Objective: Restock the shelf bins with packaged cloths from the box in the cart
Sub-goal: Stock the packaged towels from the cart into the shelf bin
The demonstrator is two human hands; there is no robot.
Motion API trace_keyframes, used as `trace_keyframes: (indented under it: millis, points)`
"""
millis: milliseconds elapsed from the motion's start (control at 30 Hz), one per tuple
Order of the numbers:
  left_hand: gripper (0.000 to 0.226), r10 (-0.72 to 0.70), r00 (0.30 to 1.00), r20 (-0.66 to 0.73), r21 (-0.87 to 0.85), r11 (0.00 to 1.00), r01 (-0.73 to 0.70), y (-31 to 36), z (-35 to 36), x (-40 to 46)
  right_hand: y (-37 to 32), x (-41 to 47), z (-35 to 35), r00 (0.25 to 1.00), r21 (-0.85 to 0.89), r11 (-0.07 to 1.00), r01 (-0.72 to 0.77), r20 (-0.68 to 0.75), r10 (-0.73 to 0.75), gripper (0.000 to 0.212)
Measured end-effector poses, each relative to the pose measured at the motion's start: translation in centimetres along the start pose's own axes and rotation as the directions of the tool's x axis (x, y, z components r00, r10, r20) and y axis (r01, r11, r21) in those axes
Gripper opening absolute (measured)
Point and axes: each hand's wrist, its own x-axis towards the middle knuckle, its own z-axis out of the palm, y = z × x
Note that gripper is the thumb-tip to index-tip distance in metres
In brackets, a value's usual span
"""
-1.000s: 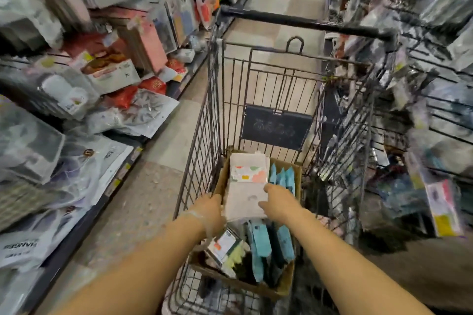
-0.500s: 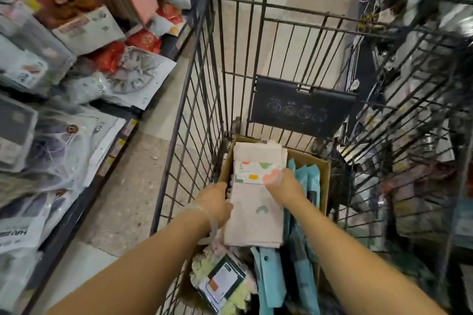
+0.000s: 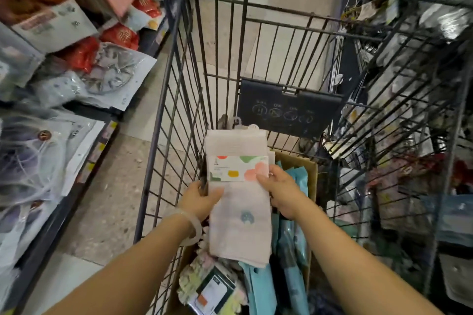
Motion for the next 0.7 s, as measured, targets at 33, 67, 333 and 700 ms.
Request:
trace_keyframes:
  millis: [33, 67, 333, 700]
  points:
    - [0.029, -0.017, 1.000, -0.014, -0.088, 0.996, 0.015, 0.0, 0.1, 0.3, -0.2, -0.2, -0.1, 0.999, 0.056, 0.998, -0.005, 0.044, 0.003, 0.017]
    - [0.027, -0.037, 0.999, -0.024, -0.152, 0.988, 0.033, 0.1, 0.3, 0.5, -0.4, -0.5, 0.0, 0.997, 0.089, 0.996, -0.009, 0.081, 0.002, 0.015]
    - [0.031, -0.081, 0.983, -0.165, -0.200, 0.979, 0.047, -0.9, 0.4, 1.4, 1.3, 1.5, 1.0, 0.949, -0.426, 0.904, 0.034, -0.271, -0.164, 0.016]
    - [0.019, -0.133, 0.987, -0.094, -0.250, 0.962, 0.105, -1.3, -0.7, 1.9, 2.6, 4.3, 2.0, 0.924, -0.367, 0.917, -0.156, -0.382, 0.004, 0.045]
